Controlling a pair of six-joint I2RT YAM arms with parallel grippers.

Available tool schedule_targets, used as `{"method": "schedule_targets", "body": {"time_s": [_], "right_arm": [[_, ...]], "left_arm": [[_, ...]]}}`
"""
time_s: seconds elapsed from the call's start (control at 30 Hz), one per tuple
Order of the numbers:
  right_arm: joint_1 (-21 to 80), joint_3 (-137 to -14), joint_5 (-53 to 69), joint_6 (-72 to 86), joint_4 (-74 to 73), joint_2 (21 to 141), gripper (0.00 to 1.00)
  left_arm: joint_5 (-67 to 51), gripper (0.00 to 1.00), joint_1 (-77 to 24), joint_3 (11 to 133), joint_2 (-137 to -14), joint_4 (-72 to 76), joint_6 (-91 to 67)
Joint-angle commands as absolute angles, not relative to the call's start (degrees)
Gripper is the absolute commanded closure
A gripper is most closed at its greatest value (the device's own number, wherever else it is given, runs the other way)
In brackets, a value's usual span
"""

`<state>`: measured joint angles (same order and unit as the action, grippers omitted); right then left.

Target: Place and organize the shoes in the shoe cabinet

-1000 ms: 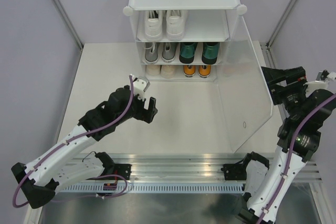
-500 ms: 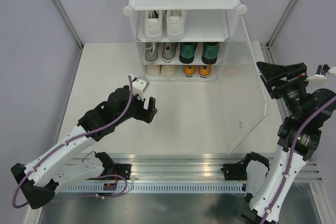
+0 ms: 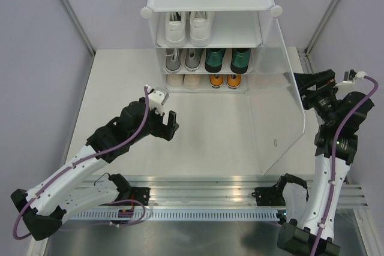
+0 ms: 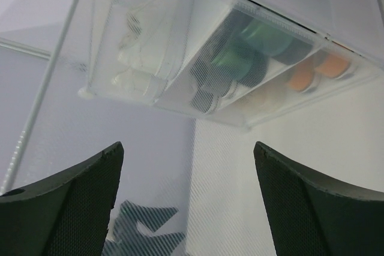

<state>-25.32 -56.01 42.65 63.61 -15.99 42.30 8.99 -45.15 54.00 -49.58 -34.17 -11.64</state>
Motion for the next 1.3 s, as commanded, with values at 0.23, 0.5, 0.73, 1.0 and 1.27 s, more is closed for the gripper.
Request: {"method": "schedule_targets", "body": {"time_s": [0.23,0.5,0.73,1.0,1.27], "right_arm": [[1.03,-54.05,26.58,49.76,-11.16,54.03,0.10],[16.08,-52.82,18.20,44.65,-1.59,67.65,0.09],[20.21,-55.89,16.26,38.33,1.49,75.67,0.09],[27.85,-61.94,10.73,27.69,7.99,84.88,0.07],[32.34,-75.22,-1.90,22.06,8.26,96.94,0.04]], "left_arm": [[12.82,0.07,-45.53,54.40,-48.34,-33.66,-10.55],[23.27,0.07,-45.53,53.97,-43.78,-33.75,-12.30],[31.46,0.05,-45.35,52.56,-37.09,-32.44,-13.62],[30.06,0.04,-45.35,52.29,-38.23,-31.38,-12.13],[30.06,0.04,-45.09,52.12,-38.93,-31.20,-11.95]]}}
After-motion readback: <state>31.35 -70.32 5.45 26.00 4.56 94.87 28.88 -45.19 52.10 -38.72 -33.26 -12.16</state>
